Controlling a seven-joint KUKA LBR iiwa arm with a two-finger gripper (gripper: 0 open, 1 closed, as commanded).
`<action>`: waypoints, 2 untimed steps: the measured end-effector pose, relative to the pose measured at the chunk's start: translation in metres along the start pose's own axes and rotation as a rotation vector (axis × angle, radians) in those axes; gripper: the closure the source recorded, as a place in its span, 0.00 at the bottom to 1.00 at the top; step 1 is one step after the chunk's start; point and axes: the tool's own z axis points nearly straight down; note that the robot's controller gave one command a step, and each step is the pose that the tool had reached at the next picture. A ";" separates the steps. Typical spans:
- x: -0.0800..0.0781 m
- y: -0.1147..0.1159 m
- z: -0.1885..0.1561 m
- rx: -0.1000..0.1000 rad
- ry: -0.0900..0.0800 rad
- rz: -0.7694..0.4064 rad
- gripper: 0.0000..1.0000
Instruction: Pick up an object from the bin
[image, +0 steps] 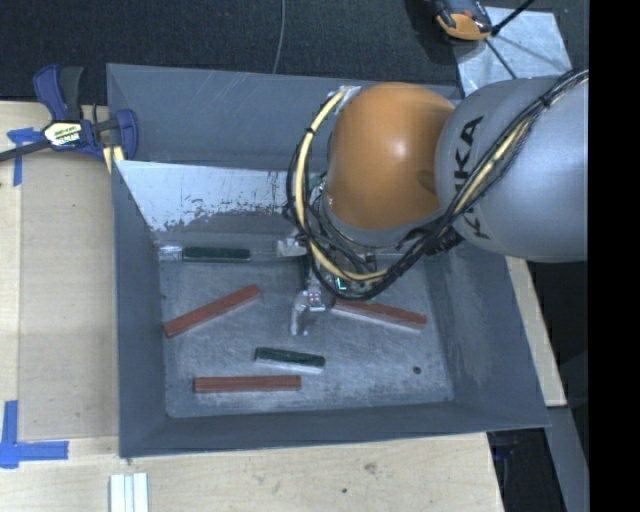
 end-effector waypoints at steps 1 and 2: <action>-0.001 0.000 -0.003 -0.001 -0.005 0.001 0.00; -0.035 -0.005 0.047 -0.003 -0.015 0.002 0.00</action>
Offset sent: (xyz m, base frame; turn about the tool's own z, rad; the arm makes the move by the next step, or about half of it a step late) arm 0.0713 -0.0129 -0.1205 0.0036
